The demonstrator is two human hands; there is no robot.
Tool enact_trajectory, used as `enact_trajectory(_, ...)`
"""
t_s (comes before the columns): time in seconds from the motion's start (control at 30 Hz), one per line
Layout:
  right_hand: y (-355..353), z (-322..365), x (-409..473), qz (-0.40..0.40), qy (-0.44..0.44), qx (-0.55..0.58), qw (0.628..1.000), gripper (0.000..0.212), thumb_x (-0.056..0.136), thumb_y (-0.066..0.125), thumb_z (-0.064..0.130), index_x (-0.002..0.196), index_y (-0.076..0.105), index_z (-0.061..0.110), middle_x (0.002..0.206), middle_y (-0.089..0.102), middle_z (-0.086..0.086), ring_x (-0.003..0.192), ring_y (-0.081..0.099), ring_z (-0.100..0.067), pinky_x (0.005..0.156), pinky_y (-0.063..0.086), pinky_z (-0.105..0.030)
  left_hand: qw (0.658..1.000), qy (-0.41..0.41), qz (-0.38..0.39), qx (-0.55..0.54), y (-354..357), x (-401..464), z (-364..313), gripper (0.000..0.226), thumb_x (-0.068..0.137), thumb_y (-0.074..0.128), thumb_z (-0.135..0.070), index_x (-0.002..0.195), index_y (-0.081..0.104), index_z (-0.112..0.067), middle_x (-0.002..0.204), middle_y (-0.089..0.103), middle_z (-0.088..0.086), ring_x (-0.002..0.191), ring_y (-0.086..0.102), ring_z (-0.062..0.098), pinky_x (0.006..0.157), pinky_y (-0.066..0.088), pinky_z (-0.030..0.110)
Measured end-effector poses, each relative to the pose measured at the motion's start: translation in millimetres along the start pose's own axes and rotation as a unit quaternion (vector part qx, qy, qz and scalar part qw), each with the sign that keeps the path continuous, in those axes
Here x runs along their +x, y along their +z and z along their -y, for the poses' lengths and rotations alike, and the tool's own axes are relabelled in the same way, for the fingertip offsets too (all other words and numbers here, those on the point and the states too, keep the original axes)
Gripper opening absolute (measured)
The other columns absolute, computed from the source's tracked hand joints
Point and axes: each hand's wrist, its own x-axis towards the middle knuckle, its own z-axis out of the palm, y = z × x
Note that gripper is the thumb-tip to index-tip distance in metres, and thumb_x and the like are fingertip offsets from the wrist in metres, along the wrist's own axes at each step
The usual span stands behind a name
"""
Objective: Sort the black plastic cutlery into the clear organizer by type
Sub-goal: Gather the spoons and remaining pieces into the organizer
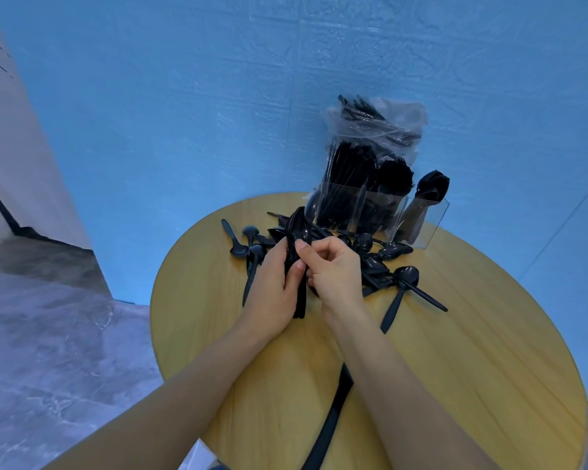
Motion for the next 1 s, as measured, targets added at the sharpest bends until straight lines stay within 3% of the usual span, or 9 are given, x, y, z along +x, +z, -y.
enact_trajectory(0.17,-4,0,1,0.003,-0.025,-0.016,1.0,0.017,0.085,0.069,0.016,0.075,0.058,0.007,0.057,0.056,0.005,0.048,0.05,-0.003,0.051,0.045,-0.021,1.0,-0.012,-0.002,-0.007,4,3,3,0.026,0.099,0.042,-0.014,0.123,0.05,-0.023,0.108,0.06,-0.011,0.102,0.055,0.0,0.087,0.044,0.016)
enact_trajectory(0.3,-13,4,4,-0.02,-0.101,-0.085,0.991,0.018,0.083,0.071,0.021,0.075,0.057,0.013,0.066,0.057,-0.002,0.057,0.052,-0.013,0.058,0.048,-0.034,0.996,-0.054,-0.031,-0.067,1,3,7,0.022,0.1,0.04,-0.017,0.114,0.053,-0.027,0.092,0.064,-0.006,0.089,0.062,0.007,0.08,0.05,0.026)
enact_trajectory(0.37,-18,3,2,0.009,-0.129,-0.13,0.983,0.014,0.083,0.071,0.022,0.081,0.059,0.016,0.068,0.059,-0.007,0.058,0.051,-0.014,0.056,0.046,-0.028,0.991,-0.07,-0.035,-0.107,0,3,6,0.021,0.1,0.04,-0.016,0.11,0.053,-0.03,0.091,0.066,-0.005,0.084,0.065,0.005,0.075,0.052,0.023)
enact_trajectory(0.47,-18,-1,-6,0.06,-0.145,-0.2,0.967,0.016,0.086,0.068,0.026,0.097,0.064,0.015,0.069,0.06,-0.013,0.058,0.053,-0.014,0.051,0.042,-0.012,0.989,-0.077,-0.029,-0.126,-1,4,4,0.026,0.1,0.041,-0.016,0.123,0.053,-0.019,0.107,0.066,-0.003,0.091,0.065,0.003,0.071,0.052,0.016)
enact_trajectory(0.6,-18,-11,-3,0.056,-0.196,-0.275,0.94,0.026,0.091,0.053,0.04,0.091,0.067,0.017,0.068,0.062,-0.004,0.066,0.059,-0.018,0.061,0.051,-0.036,0.988,-0.067,-0.022,-0.135,-1,4,3,0.027,0.1,0.041,-0.014,0.125,0.053,-0.018,0.101,0.067,-0.005,0.083,0.065,0.006,0.066,0.051,0.018)
enact_trajectory(0.7,-17,-13,-1,0.054,-0.21,-0.305,0.927,0.024,0.095,0.051,0.029,0.085,0.065,0.012,0.072,0.06,-0.006,0.069,0.057,-0.016,0.063,0.048,-0.025,0.991,-0.05,-0.016,-0.122,0,4,2,0.026,0.1,0.041,-0.012,0.121,0.054,-0.019,0.087,0.065,-0.008,0.07,0.062,0.003,0.063,0.049,0.016)
enact_trajectory(0.8,-15,-9,-5,0.051,-0.209,-0.285,0.934,0.023,0.097,0.051,0.023,0.089,0.067,0.008,0.076,0.06,-0.008,0.067,0.054,-0.012,0.057,0.04,-0.009,0.994,-0.034,-0.014,-0.101,0,4,3,0.025,0.1,0.041,-0.012,0.119,0.053,-0.022,0.091,0.065,-0.008,0.08,0.063,0.006,0.07,0.051,0.017)
enact_trajectory(0.93,-13,-7,0,0.072,-0.133,-0.187,0.971,0.025,0.093,0.058,0.022,0.072,0.067,0.012,0.055,0.057,0.011,0.051,0.051,-0.004,0.052,0.04,-0.019,0.996,-0.025,-0.009,-0.084,0,4,3,0.027,0.1,0.041,-0.013,0.12,0.05,-0.027,0.106,0.061,-0.017,0.097,0.057,-0.008,0.079,0.043,0.007)
enact_trajectory(1.0,-15,-6,1,0.081,-0.073,-0.111,0.988,0.032,0.091,0.062,0.021,0.066,0.06,-0.001,0.047,0.043,0.009,0.042,0.037,-0.003,0.044,0.031,-0.019,0.996,-0.033,-0.001,-0.085,-1,5,3,0.028,0.1,0.041,-0.014,0.121,0.047,-0.032,0.108,0.059,-0.022,0.101,0.054,-0.012,0.083,0.042,0.006)
